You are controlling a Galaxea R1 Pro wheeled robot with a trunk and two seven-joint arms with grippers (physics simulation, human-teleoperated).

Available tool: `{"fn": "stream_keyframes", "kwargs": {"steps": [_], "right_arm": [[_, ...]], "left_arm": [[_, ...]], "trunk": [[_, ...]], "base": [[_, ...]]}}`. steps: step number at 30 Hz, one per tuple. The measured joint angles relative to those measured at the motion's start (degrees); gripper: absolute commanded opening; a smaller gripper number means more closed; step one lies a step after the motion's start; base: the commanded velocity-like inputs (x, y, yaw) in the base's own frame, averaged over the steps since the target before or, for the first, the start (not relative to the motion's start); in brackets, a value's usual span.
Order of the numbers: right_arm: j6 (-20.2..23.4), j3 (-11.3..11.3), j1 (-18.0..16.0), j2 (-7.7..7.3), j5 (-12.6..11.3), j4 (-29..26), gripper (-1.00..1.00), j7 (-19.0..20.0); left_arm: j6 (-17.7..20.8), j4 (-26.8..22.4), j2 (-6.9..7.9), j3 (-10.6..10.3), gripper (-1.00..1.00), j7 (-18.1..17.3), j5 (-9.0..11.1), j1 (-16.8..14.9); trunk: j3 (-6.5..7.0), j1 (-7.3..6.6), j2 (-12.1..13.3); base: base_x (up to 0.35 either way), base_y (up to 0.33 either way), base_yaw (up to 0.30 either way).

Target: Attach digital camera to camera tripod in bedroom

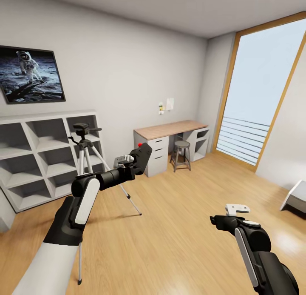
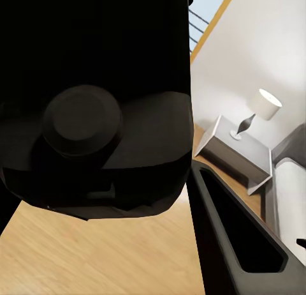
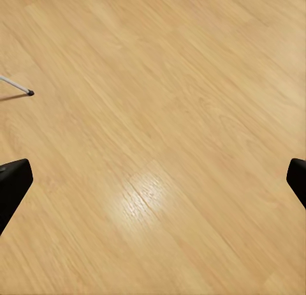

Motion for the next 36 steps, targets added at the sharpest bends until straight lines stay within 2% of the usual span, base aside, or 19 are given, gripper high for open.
{"fn": "stream_keyframes", "kwargs": {"steps": [13, 21, 29, 36], "right_arm": [[0.04, 0.00, -0.02, 0.00, 0.00, -0.02, 1.00, 0.00], [0.05, 0.00, -0.02, -0.01, 0.00, -0.04, 1.00, 0.00], [0.05, 0.00, -0.02, -0.01, 0.00, -0.03, 1.00, 0.00], [0.07, 0.00, -0.02, -0.01, 0.00, -0.03, 1.00, 0.00]], "left_arm": [[0.01, 0.02, 0.00, 0.06, -1.00, 0.02, 0.06, -0.03], [0.01, 0.07, -0.02, 0.07, -1.00, 0.05, 0.11, -0.04], [0.01, 1.40, -0.83, 0.13, -1.00, 0.06, -0.06, -0.03], [0.01, 1.55, -0.93, 0.16, -1.00, 0.05, -0.17, -0.03]], "trunk": [[2.25, -2.82, 5.12], [2.25, -2.83, 5.14], [2.25, -2.83, 5.14], [2.25, -2.83, 5.14]], "base": [[0.000, 0.000, 0.000], [0.000, 0.000, 0.000], [0.000, 0.000, 0.000], [0.000, 0.000, 0.000]]}}
